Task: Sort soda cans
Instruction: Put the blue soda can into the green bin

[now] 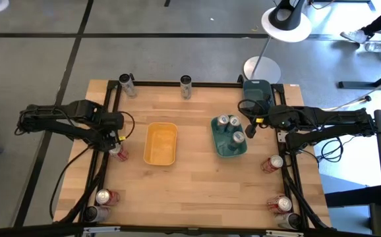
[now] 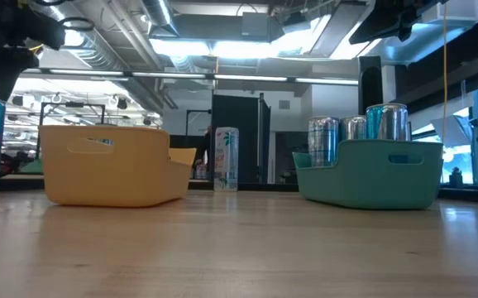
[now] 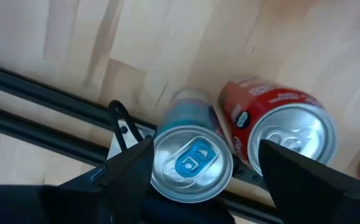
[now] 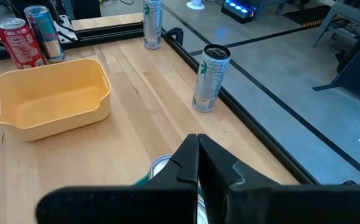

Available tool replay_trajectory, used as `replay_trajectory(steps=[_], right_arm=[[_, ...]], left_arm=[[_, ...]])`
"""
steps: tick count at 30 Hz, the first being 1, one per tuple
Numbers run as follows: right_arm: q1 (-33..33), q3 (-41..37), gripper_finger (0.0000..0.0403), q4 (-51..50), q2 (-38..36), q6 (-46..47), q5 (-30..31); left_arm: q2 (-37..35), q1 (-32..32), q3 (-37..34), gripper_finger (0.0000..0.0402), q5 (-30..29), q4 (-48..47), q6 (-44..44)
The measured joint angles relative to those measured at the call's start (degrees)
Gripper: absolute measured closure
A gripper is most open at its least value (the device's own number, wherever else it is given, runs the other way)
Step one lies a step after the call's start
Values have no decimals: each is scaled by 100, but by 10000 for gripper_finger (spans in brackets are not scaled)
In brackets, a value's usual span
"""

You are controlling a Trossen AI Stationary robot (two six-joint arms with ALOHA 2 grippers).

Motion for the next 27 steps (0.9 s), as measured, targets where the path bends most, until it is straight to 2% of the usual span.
replay_trajectory(steps=[7, 11, 27], right_arm=[[-1, 0, 397, 4, 0, 1, 0], [-2, 0, 397, 9, 0, 4, 0], [0, 0, 397, 55, 0, 125, -109]], left_arm=[[-11, -2, -181, 123, -154, 6, 76], [-7, 0, -241, 123, -436, 2, 81], [2, -2, -32, 123, -402, -2, -265]])
